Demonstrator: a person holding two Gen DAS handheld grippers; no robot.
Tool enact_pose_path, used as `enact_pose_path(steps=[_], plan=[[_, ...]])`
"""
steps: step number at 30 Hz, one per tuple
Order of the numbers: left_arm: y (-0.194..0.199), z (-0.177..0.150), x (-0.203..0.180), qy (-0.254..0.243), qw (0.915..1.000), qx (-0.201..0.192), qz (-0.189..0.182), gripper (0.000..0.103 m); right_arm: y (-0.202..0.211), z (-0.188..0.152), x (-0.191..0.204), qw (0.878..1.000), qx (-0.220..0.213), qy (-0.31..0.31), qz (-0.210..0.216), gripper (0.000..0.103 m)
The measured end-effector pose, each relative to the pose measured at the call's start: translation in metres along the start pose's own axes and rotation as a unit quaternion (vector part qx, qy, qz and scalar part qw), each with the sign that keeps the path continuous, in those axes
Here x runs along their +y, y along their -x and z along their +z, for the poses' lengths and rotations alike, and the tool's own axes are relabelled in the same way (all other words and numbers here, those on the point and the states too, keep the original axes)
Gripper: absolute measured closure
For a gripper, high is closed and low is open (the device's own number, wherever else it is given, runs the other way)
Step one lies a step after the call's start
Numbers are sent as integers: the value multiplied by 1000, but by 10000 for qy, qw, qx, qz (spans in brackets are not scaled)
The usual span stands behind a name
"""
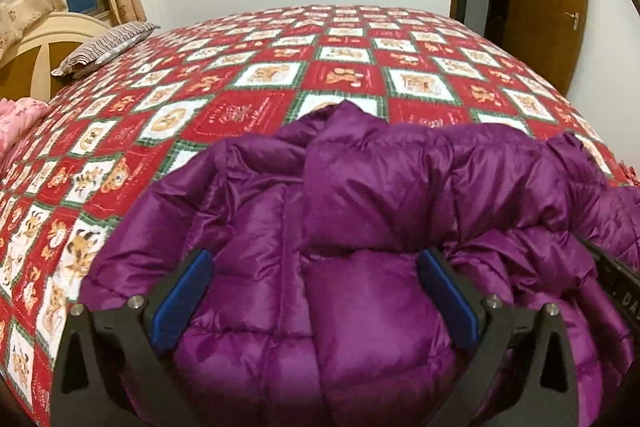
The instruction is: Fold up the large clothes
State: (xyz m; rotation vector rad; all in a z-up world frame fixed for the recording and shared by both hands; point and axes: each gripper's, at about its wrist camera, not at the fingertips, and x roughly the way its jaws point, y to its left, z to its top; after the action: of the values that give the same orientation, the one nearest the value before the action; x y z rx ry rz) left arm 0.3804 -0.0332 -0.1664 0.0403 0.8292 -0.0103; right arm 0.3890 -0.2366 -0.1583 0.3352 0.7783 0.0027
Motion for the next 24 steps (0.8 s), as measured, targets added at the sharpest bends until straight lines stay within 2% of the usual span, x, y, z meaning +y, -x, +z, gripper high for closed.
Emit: enact_pose_path(steps=[4, 7, 9, 13, 14, 15, 17, 24], plan=[[-12, 6, -2, 29, 9997, 229, -58, 0, -6, 3, -4, 9998, -65, -152, 70, 98], [2, 4, 6, 57, 9993, 241, -277, 0, -4, 4, -6, 9994, 1, -228, 260, 98], [23, -1, 15, 116, 9986, 108, -511, 0, 9, 4, -12, 9980, 190, -338, 509, 98], [75, -22, 29, -179, 9966, -321, -741, 0, 57, -11, -7, 9976, -112, -203, 646, 95], [87, -30, 34, -167, 9957, -420, -806, 0, 74, -20, -3, 9977, -146, -119, 644, 83], [98, -37, 40, -113, 9949, -476, -882, 0, 83, -26, 0, 9977, -176, -82, 655, 48], [110, -47, 47, -40, 9938, -470, -1003, 0, 114, -44, 7, 9961, -422, -51, 767, 5], [151, -85, 61, -171, 9897, -113, -1420, 0, 178, -86, 35, 9968, -622, 360, 350, 5]])
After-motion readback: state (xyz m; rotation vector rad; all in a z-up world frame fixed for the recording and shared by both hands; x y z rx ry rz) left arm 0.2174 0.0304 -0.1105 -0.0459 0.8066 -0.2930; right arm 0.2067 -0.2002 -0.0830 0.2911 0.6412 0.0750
